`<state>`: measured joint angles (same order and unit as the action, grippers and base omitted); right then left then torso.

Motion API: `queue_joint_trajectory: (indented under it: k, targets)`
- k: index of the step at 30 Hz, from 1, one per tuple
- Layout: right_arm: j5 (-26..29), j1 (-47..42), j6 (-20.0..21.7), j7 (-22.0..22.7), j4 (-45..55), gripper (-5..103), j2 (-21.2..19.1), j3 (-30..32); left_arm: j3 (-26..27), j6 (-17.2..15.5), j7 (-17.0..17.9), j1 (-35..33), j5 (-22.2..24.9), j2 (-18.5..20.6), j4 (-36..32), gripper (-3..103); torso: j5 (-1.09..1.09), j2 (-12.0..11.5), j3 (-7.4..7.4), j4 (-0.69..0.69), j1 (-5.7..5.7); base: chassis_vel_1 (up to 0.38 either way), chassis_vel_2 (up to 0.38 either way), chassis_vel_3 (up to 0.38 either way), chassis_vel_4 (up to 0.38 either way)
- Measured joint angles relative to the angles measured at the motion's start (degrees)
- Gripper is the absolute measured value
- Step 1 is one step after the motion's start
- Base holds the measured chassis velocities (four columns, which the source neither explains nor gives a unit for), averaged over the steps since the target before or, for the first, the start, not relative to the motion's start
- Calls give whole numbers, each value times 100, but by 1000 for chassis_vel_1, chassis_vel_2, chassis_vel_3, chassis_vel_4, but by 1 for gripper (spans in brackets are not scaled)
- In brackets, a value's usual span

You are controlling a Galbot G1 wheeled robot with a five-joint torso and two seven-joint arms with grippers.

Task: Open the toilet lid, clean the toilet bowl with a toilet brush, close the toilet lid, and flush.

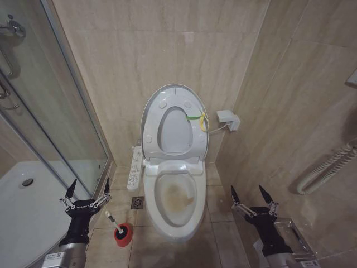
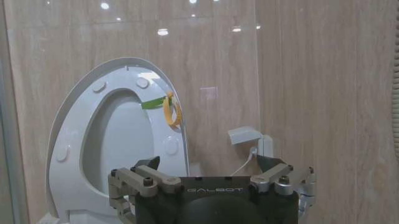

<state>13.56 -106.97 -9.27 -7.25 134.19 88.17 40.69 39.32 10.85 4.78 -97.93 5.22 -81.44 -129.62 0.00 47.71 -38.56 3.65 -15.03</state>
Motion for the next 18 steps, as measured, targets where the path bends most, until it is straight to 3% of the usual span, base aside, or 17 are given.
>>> queue_joint_trajectory:
  k: [18]
  targets:
    - [-1, 0, 0, 0, -3, 100, 0, 0, 0, 0, 0, 0, 0, 0, 0, 100, 0, 0, 0, 0, 0, 0, 0, 0, 0]
